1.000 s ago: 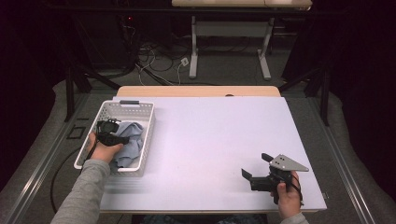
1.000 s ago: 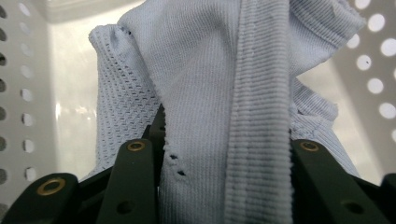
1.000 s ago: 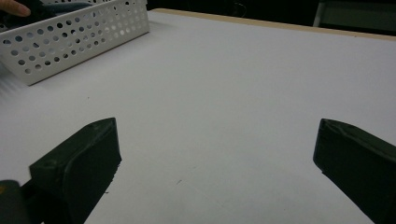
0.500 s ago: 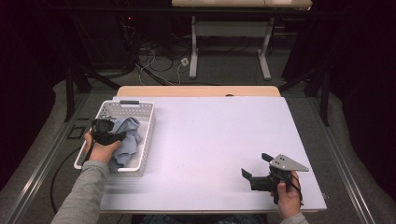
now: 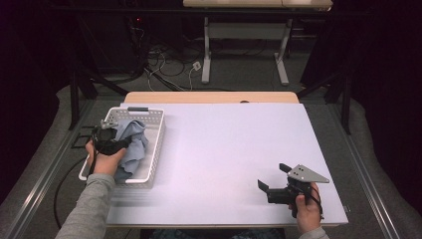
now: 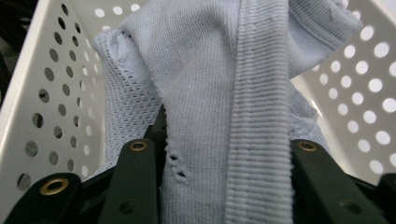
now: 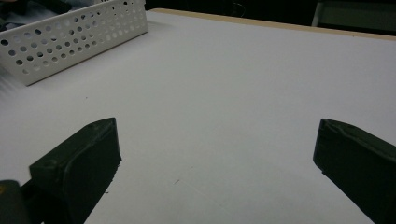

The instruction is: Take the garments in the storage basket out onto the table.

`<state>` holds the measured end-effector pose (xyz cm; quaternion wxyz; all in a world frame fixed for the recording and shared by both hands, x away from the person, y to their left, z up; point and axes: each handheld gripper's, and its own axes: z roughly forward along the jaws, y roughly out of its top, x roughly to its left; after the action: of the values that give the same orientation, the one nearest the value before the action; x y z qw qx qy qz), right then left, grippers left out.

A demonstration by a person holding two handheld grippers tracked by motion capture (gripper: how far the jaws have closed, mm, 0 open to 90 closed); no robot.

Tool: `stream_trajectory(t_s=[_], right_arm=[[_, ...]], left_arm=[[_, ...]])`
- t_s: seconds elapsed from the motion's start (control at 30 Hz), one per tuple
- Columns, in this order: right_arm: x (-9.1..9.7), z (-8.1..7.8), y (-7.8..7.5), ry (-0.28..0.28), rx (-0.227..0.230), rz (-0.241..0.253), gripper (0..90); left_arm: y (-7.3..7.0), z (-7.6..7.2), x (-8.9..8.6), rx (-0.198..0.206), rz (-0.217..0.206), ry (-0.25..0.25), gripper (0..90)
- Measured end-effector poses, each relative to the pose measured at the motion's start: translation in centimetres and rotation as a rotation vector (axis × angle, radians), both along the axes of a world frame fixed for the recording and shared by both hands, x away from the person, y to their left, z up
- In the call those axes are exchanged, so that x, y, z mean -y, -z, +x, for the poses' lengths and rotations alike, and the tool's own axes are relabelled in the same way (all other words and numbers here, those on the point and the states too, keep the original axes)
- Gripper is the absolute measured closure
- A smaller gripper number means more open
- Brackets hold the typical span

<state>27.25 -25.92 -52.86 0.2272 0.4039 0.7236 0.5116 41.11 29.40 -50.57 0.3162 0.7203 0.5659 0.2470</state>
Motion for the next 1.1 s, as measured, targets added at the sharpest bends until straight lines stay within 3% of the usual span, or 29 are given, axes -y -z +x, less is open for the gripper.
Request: stream_trajectory(t_s=[0.17,0.27,0.73,1.1], right_arm=[[0.1,0.0,0.0,0.006,0.0,-0.004,0.5],[0.1,0.0,0.0,0.005,0.0,-0.004,0.5],[0.1,0.0,0.0,0.005,0.0,-0.002,0.5],[0.1,0.0,0.0,0.008,-0.001,-0.002,0.5]], left_arm=[[-0.1,-0.4,-0.3,0.049,-0.046,-0.011,60.7],[-0.4,-0.6,-0.3,0.073,-0.036,-0.013,60.6],[-1.2,-1.8,-0.7,0.224,-0.085,-0.018,60.4],[-1.8,-2.5,-1.1,0.268,-0.1,-0.015,60.8]])
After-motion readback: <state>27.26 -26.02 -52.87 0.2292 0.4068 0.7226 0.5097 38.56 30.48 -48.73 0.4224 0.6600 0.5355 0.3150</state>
